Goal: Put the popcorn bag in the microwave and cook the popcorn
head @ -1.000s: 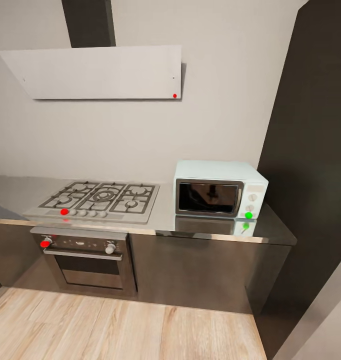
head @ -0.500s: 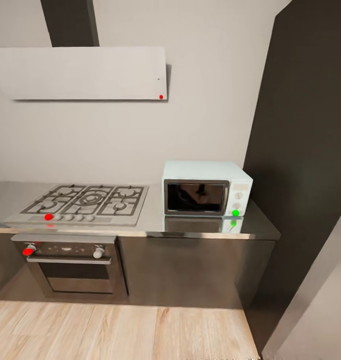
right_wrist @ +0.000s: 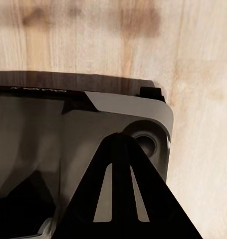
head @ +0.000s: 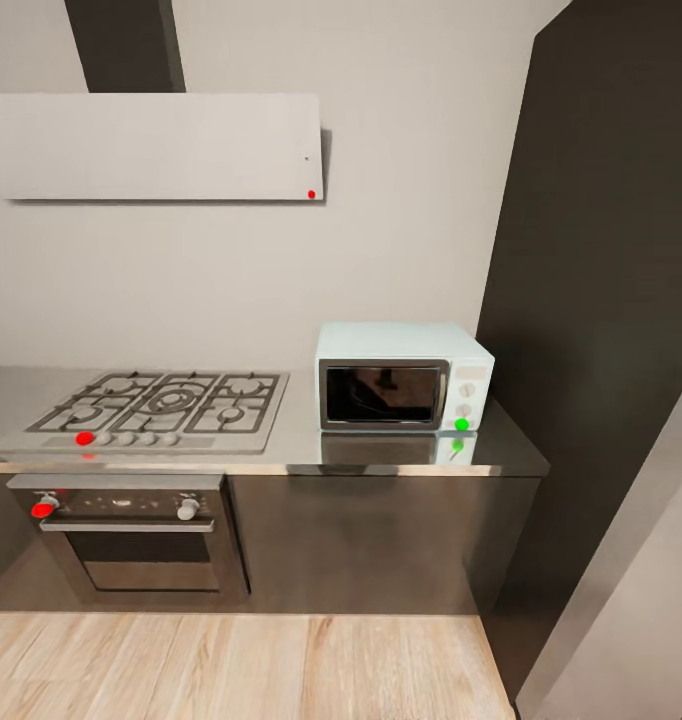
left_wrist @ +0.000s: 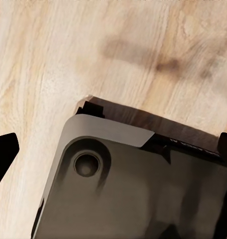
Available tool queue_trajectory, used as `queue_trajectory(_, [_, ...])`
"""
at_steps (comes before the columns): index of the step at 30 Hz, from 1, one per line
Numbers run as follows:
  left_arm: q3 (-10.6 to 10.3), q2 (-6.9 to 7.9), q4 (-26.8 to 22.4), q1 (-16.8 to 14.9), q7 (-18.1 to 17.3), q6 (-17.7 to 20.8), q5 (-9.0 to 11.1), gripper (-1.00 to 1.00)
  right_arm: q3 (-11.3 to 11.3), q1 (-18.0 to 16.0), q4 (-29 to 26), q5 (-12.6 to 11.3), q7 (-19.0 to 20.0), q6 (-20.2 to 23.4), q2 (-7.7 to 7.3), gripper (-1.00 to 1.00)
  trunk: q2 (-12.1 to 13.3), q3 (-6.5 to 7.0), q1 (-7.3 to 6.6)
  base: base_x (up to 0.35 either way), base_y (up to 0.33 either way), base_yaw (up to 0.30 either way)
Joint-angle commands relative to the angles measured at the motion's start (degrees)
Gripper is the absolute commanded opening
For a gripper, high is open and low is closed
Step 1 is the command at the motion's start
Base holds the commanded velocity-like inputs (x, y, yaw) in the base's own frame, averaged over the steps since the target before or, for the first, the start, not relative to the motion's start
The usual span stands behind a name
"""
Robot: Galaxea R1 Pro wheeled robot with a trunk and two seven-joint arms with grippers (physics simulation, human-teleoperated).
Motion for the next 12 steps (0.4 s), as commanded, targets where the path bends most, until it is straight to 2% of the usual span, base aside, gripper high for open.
queue_trajectory(1, [-0.5, 0.03, 0.1, 0.0, -0.2, -0.2, 0.6, 1.00, -0.5, -0.1, 0.1, 0.5, 0.1, 0.1, -0.03, -1.00, 0.0, -0.07, 0.00, 0.000, 0.000, 0.000])
queue_trajectory(12, [-0.5, 0.04, 0.1, 0.0, -0.2, -0.2, 0.6, 1.00, -0.5, -0.1, 0.1, 0.5, 0.1, 0.1, -0.03, -1.00, 0.0, -0.07, 0.00, 0.000, 0.000, 0.000])
